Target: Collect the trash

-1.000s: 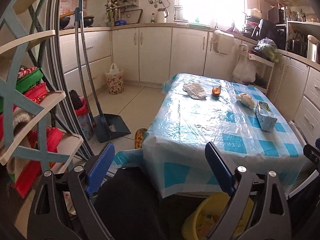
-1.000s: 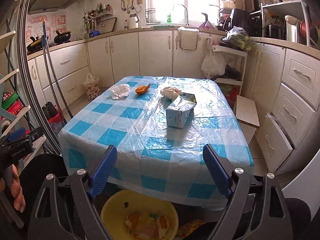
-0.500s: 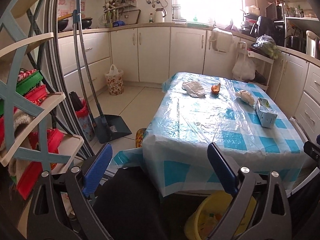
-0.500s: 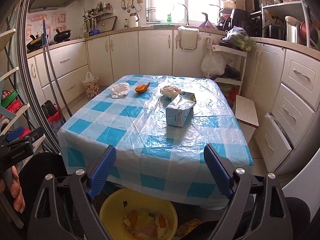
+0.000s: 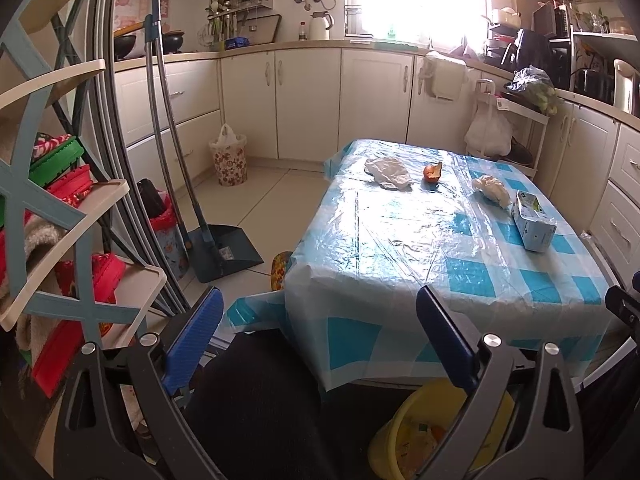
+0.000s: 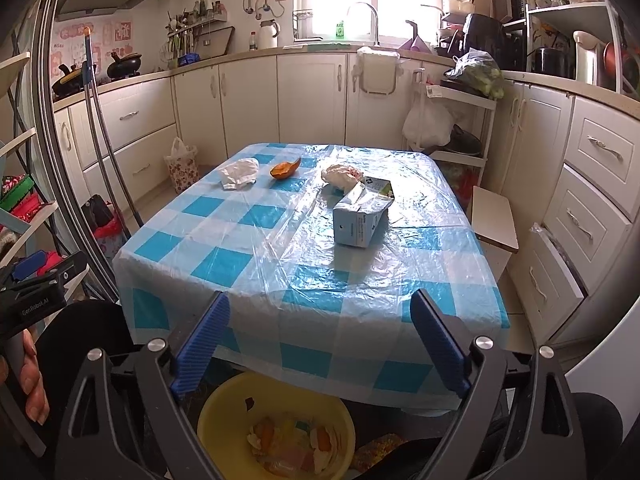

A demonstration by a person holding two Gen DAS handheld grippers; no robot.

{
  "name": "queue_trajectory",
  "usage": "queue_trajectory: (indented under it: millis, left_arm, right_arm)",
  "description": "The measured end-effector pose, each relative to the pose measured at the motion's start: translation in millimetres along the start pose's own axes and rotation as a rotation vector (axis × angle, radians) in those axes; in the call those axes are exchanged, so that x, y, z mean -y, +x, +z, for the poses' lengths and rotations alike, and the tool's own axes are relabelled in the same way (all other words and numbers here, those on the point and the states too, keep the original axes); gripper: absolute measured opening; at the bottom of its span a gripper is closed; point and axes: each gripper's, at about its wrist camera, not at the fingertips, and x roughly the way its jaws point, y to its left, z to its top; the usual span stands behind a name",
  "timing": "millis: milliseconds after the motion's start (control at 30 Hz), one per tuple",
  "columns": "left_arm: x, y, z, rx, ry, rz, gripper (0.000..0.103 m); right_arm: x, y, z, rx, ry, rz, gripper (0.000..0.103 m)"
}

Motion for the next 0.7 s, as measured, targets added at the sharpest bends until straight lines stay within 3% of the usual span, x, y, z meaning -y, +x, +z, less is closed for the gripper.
queue_trajectory:
  millis: [233,367,700]
  left_arm:
    - [-3.1,-1.7,4.3,0.002,-0.023,-0.018,0.094]
    - [-2.2,6.4,9.4,-0.013,-0.024,-0.035,0.095]
    - [5.7,58.5,61.9,-0.061,0.002,-0.074,0.095]
  right_arm:
    - [0.1,-1.1,7.6,-0.002,0.017,0.038,0.088]
    - [2.8,-2.3,25.9,0.041,0.003,0.065,0.092]
    - [18.2,77.4,92.0,-0.035,-0.112,0.076,0.092]
